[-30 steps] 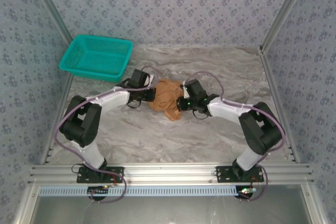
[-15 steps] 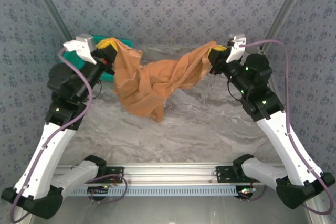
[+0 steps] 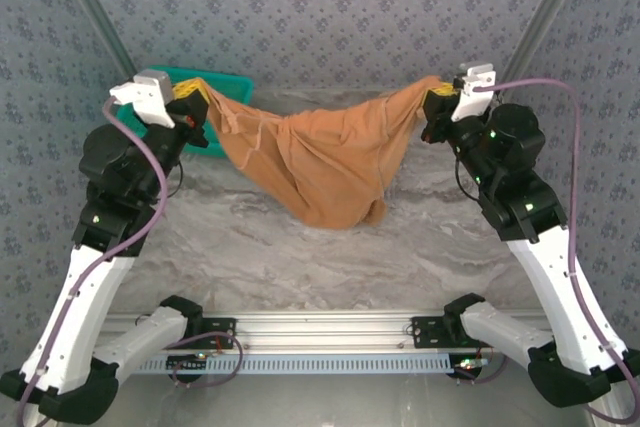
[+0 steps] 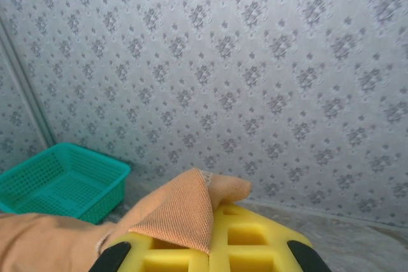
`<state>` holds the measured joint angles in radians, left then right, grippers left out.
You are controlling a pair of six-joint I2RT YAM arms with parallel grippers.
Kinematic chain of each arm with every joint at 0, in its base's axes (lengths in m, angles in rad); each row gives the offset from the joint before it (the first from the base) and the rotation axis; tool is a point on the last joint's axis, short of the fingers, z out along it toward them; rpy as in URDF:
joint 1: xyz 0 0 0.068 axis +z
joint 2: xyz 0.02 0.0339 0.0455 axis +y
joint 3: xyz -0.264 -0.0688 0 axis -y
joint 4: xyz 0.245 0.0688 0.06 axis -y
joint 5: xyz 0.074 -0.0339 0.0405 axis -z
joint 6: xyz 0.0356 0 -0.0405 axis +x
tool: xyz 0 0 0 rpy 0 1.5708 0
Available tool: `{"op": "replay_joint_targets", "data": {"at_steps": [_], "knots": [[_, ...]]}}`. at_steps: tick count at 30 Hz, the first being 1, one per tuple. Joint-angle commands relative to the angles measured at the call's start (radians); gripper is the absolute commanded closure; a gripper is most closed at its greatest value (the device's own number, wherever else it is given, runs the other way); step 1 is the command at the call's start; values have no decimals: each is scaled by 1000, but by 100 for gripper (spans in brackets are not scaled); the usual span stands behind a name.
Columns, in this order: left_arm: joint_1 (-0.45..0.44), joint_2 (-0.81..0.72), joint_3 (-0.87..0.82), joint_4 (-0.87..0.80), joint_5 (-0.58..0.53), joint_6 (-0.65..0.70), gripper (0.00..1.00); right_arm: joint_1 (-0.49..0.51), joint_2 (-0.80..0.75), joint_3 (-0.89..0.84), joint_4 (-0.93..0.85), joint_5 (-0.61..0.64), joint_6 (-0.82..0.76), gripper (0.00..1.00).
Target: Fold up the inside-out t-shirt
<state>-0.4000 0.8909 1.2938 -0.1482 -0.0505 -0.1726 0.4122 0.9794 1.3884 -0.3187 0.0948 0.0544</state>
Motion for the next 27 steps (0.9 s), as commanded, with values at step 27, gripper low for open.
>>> {"op": "replay_joint_targets", "data": {"at_steps": [27], "knots": [[222,449,225,-132,41,-121,100,-96,328,254,-6,97,-160,97]]}}
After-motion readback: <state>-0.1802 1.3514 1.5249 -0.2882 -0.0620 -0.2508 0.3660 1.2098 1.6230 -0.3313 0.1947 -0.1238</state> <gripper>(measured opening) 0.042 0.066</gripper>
